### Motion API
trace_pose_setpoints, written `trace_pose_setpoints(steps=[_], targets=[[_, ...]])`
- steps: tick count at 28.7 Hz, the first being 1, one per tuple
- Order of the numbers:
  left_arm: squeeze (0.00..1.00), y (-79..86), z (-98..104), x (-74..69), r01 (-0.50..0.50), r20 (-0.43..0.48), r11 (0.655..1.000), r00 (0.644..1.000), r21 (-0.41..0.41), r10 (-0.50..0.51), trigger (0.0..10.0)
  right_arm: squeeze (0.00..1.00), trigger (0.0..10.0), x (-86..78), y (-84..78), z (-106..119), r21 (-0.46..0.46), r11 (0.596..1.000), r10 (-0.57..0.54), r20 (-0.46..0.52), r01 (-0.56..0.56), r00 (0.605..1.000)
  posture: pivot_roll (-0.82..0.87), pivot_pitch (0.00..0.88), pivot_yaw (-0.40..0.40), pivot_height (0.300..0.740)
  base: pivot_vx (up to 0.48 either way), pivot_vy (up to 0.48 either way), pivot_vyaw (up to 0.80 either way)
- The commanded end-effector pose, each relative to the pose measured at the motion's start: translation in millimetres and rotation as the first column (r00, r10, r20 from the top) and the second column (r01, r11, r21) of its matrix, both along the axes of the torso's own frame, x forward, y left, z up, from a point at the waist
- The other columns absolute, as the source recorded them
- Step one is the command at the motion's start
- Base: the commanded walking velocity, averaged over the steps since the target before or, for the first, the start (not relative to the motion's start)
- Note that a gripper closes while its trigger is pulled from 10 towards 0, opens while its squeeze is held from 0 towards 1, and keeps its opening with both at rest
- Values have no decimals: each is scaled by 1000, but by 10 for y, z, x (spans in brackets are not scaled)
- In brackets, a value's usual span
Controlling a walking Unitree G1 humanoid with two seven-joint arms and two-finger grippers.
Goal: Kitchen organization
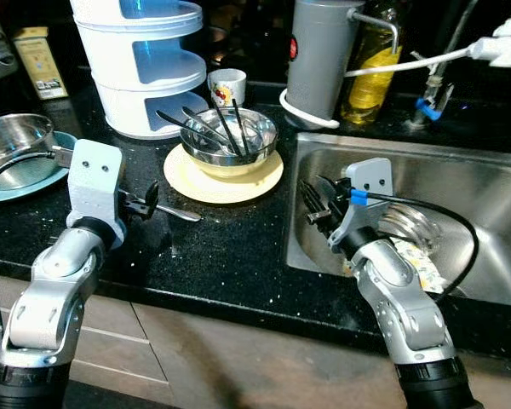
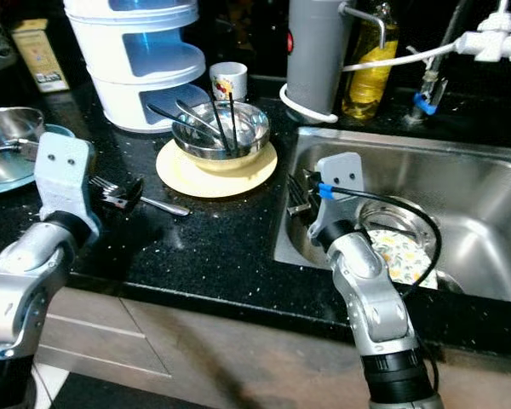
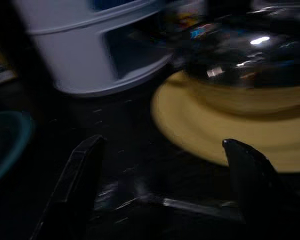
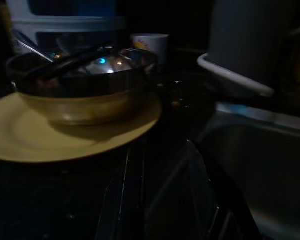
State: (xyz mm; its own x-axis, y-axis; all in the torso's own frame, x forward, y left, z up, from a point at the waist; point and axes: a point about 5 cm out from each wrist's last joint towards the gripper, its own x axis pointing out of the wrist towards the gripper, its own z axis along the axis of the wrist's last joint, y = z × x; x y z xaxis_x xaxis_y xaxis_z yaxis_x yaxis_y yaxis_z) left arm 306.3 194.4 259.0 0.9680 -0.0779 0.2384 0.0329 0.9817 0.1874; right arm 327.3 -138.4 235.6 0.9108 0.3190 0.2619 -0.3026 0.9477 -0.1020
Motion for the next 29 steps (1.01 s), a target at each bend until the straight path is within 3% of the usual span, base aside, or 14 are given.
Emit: trace_pose_setpoints(steps=[1,9,13,15,16,17,18,27,28,29], targets=[[0,9,-59,-20,-7,-32,1000,999,-2,7,10000,0,10000,-7,-60,-32,3,1000,-21,-12,21,1000,-44,156,-19,740,0,0,0],[0,103,-102,-49,-82,-89,996,993,-23,79,10000,0,10000,-15,-66,-54,-2,1000,-18,-21,18,1000,-46,159,-23,740,0,0,0],[0,282,-159,-72,-275,-182,961,946,-9,269,10000,0,10000,-21,-71,-60,-5,1000,-16,-24,16,1000,-46,160,-24,740,0,0,0],[0,315,-171,-87,-310,-198,951,933,-12,302,10000,0,10000,-20,-72,-65,-6,1000,-15,-25,15,1000,-47,159,-25,740,0,0,0],[133,335,-173,-101,-327,-207,945,926,-15,317,10000,0,10000,-17,-72,-72,-7,1000,-14,-29,14,999,-44,160,-27,740,0,0,0],[133,344,-174,-109,-333,-216,943,923,-28,319,10000,0,10000,-15,-68,-79,-7,1000,-11,-32,11,999,-44,160,-27,740,0,0,0],[1000,326,-168,-98,-323,-226,944,926,-66,301,10000,0,10000,-9,-51,-90,-9,1000,-3,-35,3,999,-39,159,-35,740,0,0,0],[1000,122,-38,63,-276,-223,954,944,-121,245,10000,0,10000,8,-25,-80,-11,1000,12,-31,-12,999,-37,155,-39,740,0,0,0],[839,117,-38,68,-270,-222,956,945,-119,239,10000,0,10000,8,-24,-80,-12,1000,12,-30,-12,999,-39,150,-37,740,0,0,0],[63,118,-33,78,-261,-218,959,948,-110,233,10000,0,10000,8,-24,-77,-12,1000,12,-29,-12,1000,-39,150,-36,740,0,0,0]])
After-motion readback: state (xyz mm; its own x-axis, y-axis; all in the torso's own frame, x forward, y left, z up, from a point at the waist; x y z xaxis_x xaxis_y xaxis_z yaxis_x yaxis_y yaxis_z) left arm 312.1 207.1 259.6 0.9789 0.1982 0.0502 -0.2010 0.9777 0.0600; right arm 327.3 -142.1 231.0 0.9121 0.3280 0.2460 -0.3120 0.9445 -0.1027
